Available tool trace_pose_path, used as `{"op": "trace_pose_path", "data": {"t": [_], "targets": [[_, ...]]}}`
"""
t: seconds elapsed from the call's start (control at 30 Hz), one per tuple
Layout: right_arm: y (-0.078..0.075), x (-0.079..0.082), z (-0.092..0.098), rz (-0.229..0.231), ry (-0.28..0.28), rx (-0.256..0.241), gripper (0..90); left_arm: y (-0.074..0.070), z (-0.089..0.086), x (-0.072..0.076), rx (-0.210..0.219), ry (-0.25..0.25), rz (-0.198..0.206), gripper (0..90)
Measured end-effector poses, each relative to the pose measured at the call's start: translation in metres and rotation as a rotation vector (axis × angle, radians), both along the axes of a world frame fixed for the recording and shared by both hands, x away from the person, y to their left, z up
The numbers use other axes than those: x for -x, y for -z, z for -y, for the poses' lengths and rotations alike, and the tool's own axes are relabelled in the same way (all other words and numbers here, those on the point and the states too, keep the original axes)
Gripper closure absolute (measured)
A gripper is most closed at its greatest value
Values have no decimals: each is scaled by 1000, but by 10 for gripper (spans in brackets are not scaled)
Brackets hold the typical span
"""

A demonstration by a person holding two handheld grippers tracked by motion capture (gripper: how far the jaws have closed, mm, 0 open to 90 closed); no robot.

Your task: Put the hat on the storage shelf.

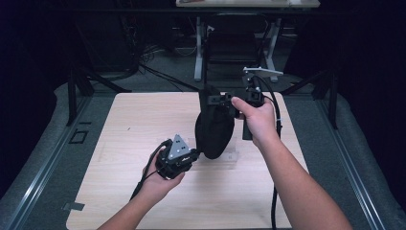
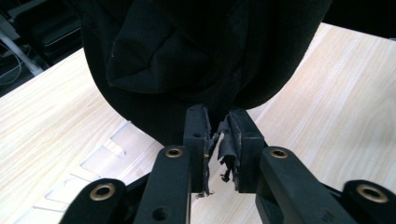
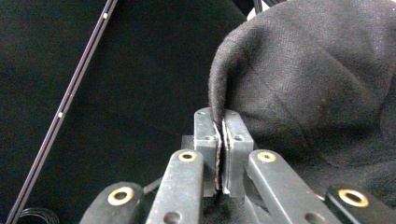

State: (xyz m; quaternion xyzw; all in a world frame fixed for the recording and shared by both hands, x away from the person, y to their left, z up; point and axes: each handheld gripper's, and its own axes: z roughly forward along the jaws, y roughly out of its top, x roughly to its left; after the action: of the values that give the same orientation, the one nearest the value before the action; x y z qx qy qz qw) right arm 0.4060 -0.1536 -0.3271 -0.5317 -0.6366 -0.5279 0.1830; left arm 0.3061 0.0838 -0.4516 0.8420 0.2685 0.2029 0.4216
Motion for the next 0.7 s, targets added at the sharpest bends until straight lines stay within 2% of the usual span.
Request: {"op": "trace_pose_path", "data": {"t": [0.33, 0.57, 0.7], "targets": [[0, 0, 1, 6, -4, -10, 838, 0, 1, 3, -43, -3, 33, 845], [-3, 4, 4, 15, 1, -26, 801, 2, -2, 3, -35, -2, 41, 849], [-8, 8, 10, 29, -1, -49, 798, 3, -4, 4, -50, -10, 62, 856]]}}
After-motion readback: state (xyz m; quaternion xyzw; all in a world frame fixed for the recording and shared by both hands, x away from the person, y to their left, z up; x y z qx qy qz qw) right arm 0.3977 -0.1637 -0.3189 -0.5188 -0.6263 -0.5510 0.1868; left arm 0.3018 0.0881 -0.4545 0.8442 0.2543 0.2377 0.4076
